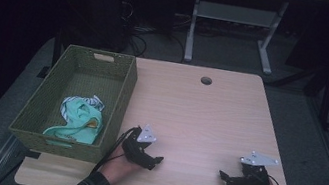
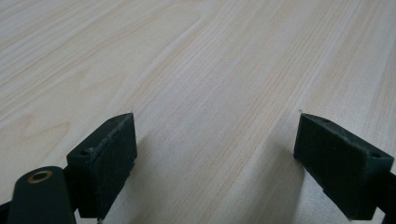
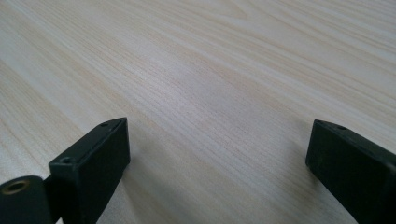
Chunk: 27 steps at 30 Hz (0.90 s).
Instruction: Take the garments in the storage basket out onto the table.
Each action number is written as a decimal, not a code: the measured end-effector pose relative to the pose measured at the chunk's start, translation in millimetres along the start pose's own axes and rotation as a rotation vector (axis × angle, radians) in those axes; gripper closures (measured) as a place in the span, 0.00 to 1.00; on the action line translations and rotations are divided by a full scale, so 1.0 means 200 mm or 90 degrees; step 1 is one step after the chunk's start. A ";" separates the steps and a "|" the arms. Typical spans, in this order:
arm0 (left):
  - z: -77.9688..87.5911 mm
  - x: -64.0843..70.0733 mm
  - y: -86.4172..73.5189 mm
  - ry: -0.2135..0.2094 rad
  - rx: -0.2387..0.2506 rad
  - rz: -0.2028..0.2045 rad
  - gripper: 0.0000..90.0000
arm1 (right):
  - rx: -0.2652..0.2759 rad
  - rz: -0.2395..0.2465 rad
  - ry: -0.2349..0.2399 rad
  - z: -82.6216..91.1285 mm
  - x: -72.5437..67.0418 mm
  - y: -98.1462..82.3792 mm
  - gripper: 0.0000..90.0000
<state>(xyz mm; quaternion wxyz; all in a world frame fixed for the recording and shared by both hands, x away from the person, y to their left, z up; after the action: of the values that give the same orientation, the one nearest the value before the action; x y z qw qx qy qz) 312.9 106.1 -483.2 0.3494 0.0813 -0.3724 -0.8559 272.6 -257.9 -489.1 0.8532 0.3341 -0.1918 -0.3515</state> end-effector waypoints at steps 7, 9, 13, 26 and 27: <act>-0.01 -0.01 0.02 -0.007 -0.012 -0.011 0.14 | 0.000 0.001 0.000 0.00 0.00 0.00 0.06; -0.01 -0.01 0.02 -0.010 -0.014 -0.013 0.14 | 0.000 0.001 0.000 0.00 0.00 0.00 0.06; -0.01 -0.02 0.03 -0.009 -0.022 -0.014 0.14 | 0.000 0.001 0.000 0.00 0.00 0.00 0.06; 0.00 -0.03 0.06 -0.001 -0.039 -0.008 0.15 | -0.006 -0.004 -0.005 0.00 0.00 0.00 0.02; 0.01 -0.03 0.06 -0.001 -0.038 -0.006 0.15 | -0.006 -0.004 -0.006 0.00 0.00 0.00 0.02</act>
<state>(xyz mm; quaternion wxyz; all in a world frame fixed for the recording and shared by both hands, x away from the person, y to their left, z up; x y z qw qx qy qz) 324.0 104.8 -474.2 0.3472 0.0719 -0.3462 -0.8685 273.4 -257.8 -489.7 0.8528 0.3291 -0.1929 -0.3568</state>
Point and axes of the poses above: each handheld gripper's, and its own axes: z roughly backward along the jaws, y roughly out of its top, x roughly to its right, the point moved 1 cm from there along -z, roughly forward along the jaws, and after that the axes turned 10 degrees about z, right-handed, at the moved point
